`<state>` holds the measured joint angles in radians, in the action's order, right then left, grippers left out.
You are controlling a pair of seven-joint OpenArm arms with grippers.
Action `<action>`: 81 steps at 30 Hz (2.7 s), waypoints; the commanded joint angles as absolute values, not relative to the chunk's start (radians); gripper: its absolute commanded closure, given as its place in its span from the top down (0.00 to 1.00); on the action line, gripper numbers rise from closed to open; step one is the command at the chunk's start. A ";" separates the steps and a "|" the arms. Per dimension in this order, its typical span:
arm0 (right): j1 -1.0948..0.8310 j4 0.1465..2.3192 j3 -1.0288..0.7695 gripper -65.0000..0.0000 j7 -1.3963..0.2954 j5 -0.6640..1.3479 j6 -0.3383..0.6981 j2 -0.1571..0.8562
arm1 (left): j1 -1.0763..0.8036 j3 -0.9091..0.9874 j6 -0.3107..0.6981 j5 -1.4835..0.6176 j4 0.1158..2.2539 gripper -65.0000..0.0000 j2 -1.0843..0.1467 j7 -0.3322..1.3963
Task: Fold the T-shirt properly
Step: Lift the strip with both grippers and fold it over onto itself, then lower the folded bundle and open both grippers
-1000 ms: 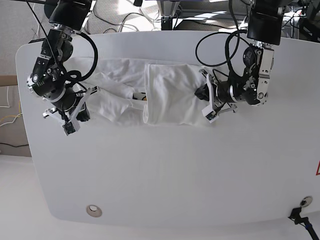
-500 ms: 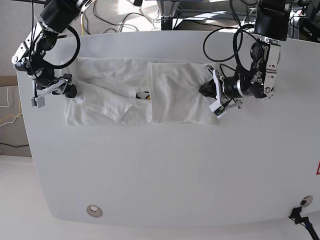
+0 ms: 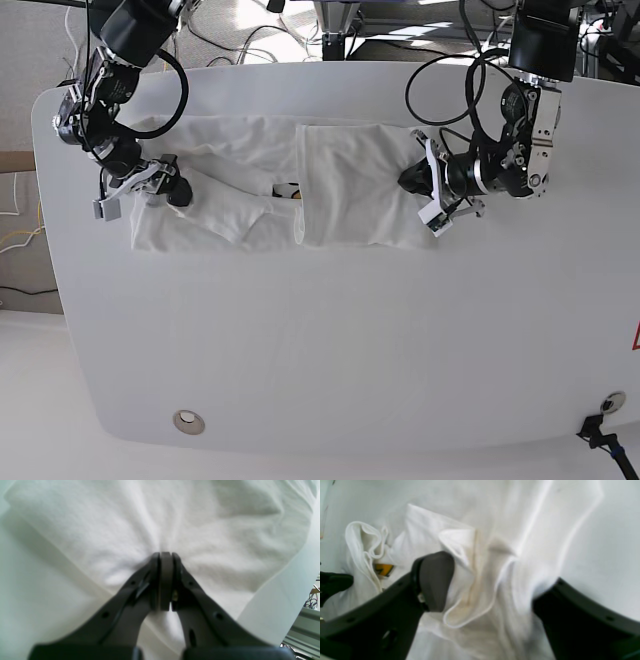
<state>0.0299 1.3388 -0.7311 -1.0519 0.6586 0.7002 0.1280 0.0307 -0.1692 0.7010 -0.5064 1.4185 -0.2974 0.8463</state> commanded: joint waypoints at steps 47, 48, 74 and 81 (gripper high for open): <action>0.050 1.710 -0.076 0.00 -1.075 0.757 0.579 -0.157 | 0.035 -0.168 0.698 -0.470 1.422 0.00 -0.283 0.889; 0.061 1.695 -0.074 0.00 -1.075 0.769 0.579 -0.157 | 0.035 -0.168 0.698 -0.470 1.422 0.00 -0.283 0.889; 0.073 1.675 0.101 0.43 -0.987 0.774 0.438 -0.157 | 0.042 0.134 0.698 -0.470 1.667 0.00 -0.377 0.898; 0.168 1.676 0.105 0.42 -0.984 0.716 0.438 -0.114 | 0.062 0.292 0.698 -0.475 1.738 0.00 -0.374 0.901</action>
